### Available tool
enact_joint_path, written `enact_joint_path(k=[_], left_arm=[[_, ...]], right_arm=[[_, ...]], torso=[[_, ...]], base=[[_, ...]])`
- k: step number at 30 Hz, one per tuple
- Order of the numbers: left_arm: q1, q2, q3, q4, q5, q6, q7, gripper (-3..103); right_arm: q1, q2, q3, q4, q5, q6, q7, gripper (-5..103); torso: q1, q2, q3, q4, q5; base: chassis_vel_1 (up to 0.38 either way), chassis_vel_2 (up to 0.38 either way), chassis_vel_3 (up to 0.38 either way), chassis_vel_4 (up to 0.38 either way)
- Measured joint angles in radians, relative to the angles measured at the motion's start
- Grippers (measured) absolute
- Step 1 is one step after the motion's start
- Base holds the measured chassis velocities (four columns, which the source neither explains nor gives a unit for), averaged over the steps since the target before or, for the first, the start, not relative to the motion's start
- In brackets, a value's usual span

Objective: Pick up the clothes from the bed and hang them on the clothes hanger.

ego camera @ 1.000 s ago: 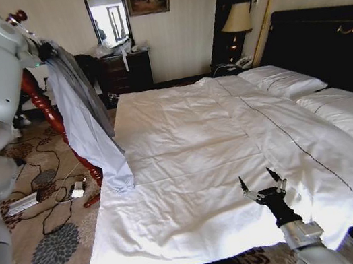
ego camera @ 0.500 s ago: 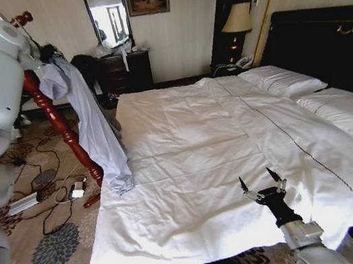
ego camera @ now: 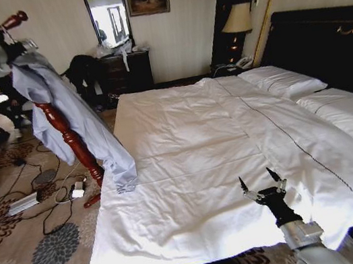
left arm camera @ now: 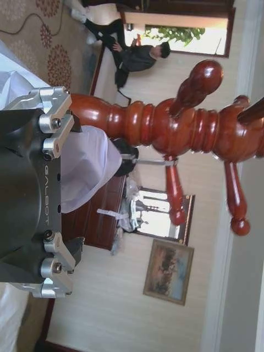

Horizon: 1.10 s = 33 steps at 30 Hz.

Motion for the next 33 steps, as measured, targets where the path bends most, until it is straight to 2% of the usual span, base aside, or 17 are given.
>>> enact_joint_path(k=[9, 10, 12, 13, 15, 16, 18, 19, 21, 22, 23, 25, 27, 29, 31, 32, 33], left_arm=[[0.225, 0.116, -0.142, -0.181, 0.01, 0.018, -0.023, 100], [0.3, 0.158, -0.183, -0.227, 0.018, 0.015, -0.019, 100], [0.4, 0.217, -0.232, -0.294, 0.022, -0.001, -0.009, 100], [0.4, 0.217, -0.232, -0.294, 0.022, -0.001, -0.009, 100], [0.499, 0.266, -0.289, -0.368, 0.026, -0.029, -0.001, 100], [0.592, 0.288, -0.367, -0.427, 0.039, -0.068, 0.014, 100], [0.68, 0.285, -0.432, -0.477, 0.066, -0.14, 0.055, 100], [0.68, 0.285, -0.432, -0.477, 0.066, -0.14, 0.055, 100], [0.79, 0.25, -0.474, -0.526, 0.103, -0.244, 0.124, 100], [0.858, 0.242, -0.511, -0.546, 0.118, -0.274, 0.149, 100], [0.858, 0.242, -0.511, -0.546, 0.118, -0.274, 0.149, 100], [1.028, 0.226, -0.616, -0.574, 0.183, -0.336, 0.2, 100], [1.233, 0.193, -0.747, -0.598, 0.26, -0.4, 0.246, 100], [1.261, 0.186, -0.768, -0.602, 0.268, -0.408, 0.25, 100], [1.507, 0.113, -0.918, -0.659, 0.343, -0.475, 0.311, 100], [1.588, 0.087, -0.949, -0.673, 0.393, -0.507, 0.348, 100], [1.588, 0.087, -0.949, -0.673, 0.393, -0.507, 0.348, 100]], right_arm=[[0.0, 0.0, 0.0, 0.0, 0.0, 0.0, 0.0, 100], [0.0, 0.0, 0.0, 0.0, 0.0, 0.0, 0.0, 100], [0.0, 0.0, 0.0, 0.0, 0.0, 0.0, 0.0, 100], [0.0, 0.0, 0.0, 0.0, 0.0, 0.0, 0.0, 100], [0.0, 0.0, 0.0, 0.0, 0.0, 0.0, 0.0, 100], [0.0, 0.0, 0.0, 0.0, 0.0, 0.0, 0.0, 100], [0.0, 0.0, 0.0, 0.0, 0.0, 0.0, 0.0, 100], [0.0, 0.0, 0.0, 0.0, 0.0, 0.0, 0.0, 100], [0.0, 0.0, 0.0, 0.0, 0.0, 0.0, 0.0, 100], [0.0, 0.0, 0.0, 0.0, 0.0, 0.0, 0.0, 100], [0.0, 0.0, 0.0, 0.0, 0.0, 0.0, 0.0, 100], [0.0, 0.0, 0.0, 0.0, 0.0, 0.0, 0.0, 100], [0.0, 0.0, 0.0, 0.0, 0.0, 0.0, 0.0, 100], [0.0, 0.0, 0.0, 0.0, 0.0, 0.0, 0.0, 100], [0.0, 0.0, 0.0, 0.0, 0.0, 0.0, 0.0, 100], [0.0, 0.0, 0.0, 0.0, 0.0, 0.0, 0.0, 100], [0.0, 0.0, 0.0, 0.0, 0.0, 0.0, 0.0, 100]], torso=[[0.0, 0.0, 0.0, -0.0004, 0.0005], [0.0, 0.0, 0.0, -0.0003, 0.0003], [0.0, 0.0, 0.0, 0.0005, 0.0001], [0.0, 0.0, 0.0, 0.0005, 0.0001], [0.0, 0.0, 0.0, 0.0009, -0.0004], [0.0, 0.0, 0.0, 0.0006, 0.0006], [0.0, 0.0, 0.0, 0.0003, 0.0009], [0.0, 0.0, 0.0, 0.0003, 0.0009], [0.0, 0.0, 0.0, -0.0011, 0.0007], [0.0, 0.0, 0.0, -0.0016, -0.0001], [0.0, 0.0, 0.0, -0.0016, -0.0001], [0.0, 0.0, 0.0, -0.0006, 0.0012], [0.0, 0.0, 0.0, 0.0003, -0.0002], [0.0, 0.0, 0.0, 0.0003, -0.0003], [0.0, 0.0, 0.0, 0.0004, 0.0003], [0.0, 0.0, 0.0, 0.0, 0.0004], [0.0, 0.0, 0.0, 0.0, 0.0004]], base=[[0.0, 0.0, 0.0, 0.0], [0.0, 0.0, 0.0, 0.0], [0.0, 0.0, 0.0, 0.0], [0.0, 0.0, 0.0, 0.0], [0.0, 0.0, 0.0, 0.0], [0.0, 0.0, 0.0, 0.0], [0.0, 0.0, 0.0, 0.0], [0.0, 0.0, 0.0, 0.0], [0.0, 0.0, 0.0, 0.0], [0.0, 0.0, 0.0, 0.0], [0.0, 0.0, 0.0, 0.0], [0.0, 0.0, 0.0, 0.0], [0.0, 0.0, 0.0, 0.0], [0.0, 0.0, 0.0, 0.0], [0.0, 0.0, 0.0, 0.0], [0.0, 0.0, 0.0, 0.0], [0.0, 0.0, 0.0, 0.0]])
